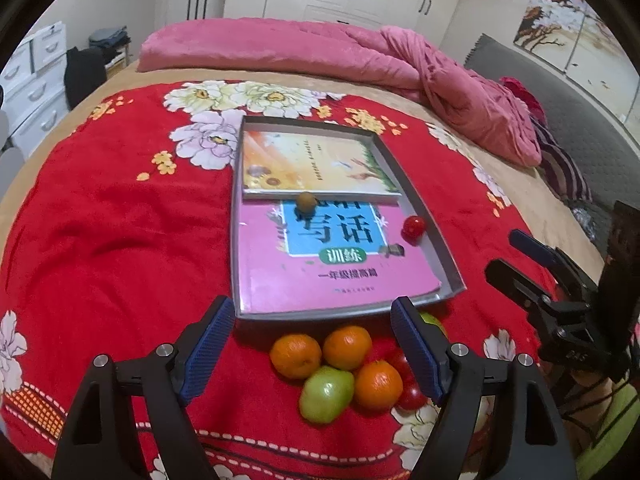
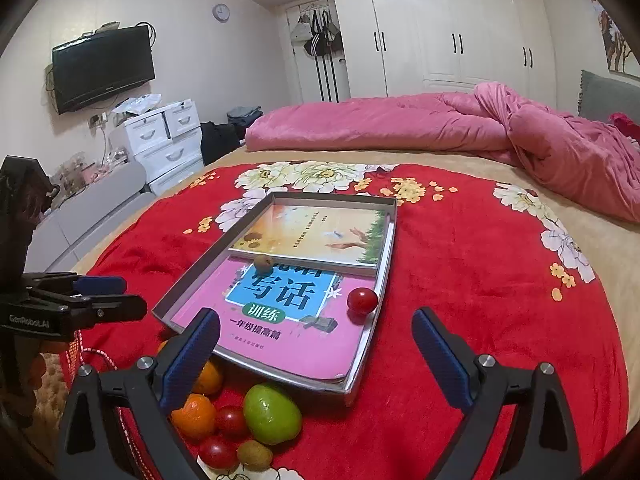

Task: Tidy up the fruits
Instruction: 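Withdraw both tools from the tray back toward the fruit pile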

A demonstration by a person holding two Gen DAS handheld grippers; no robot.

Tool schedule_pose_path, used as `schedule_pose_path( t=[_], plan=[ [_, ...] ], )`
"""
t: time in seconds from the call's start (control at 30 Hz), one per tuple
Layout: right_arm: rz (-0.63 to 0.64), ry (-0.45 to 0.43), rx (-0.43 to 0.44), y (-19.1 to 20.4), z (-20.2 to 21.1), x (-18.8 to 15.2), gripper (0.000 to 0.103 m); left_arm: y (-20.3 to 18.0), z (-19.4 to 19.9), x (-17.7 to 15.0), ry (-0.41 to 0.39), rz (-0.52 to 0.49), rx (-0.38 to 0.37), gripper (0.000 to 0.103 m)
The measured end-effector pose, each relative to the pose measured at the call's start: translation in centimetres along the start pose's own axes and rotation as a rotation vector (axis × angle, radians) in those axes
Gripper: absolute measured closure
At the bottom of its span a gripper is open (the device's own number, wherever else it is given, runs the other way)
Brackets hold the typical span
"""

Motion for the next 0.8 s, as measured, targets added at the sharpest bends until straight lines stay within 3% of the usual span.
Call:
schedule_pose_path(
  t=[0.8],
  plan=[
    [0.041,0.088,0.025,2.2,-0.6,-2.8,0.005,-0.2,-0.4,-3.3,0.072,-0.060,-0.009,0.022]
  ],
)
Point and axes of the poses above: each gripper's, at about its wrist camera, not at the fingertips, and z roughly against the way its jaws point, y to its left, x to its top, the point moved 10 cm from there along -z, roughly the way its jaws point, and after that the axes turned 15 degrees about y, right-handed, at the moved point
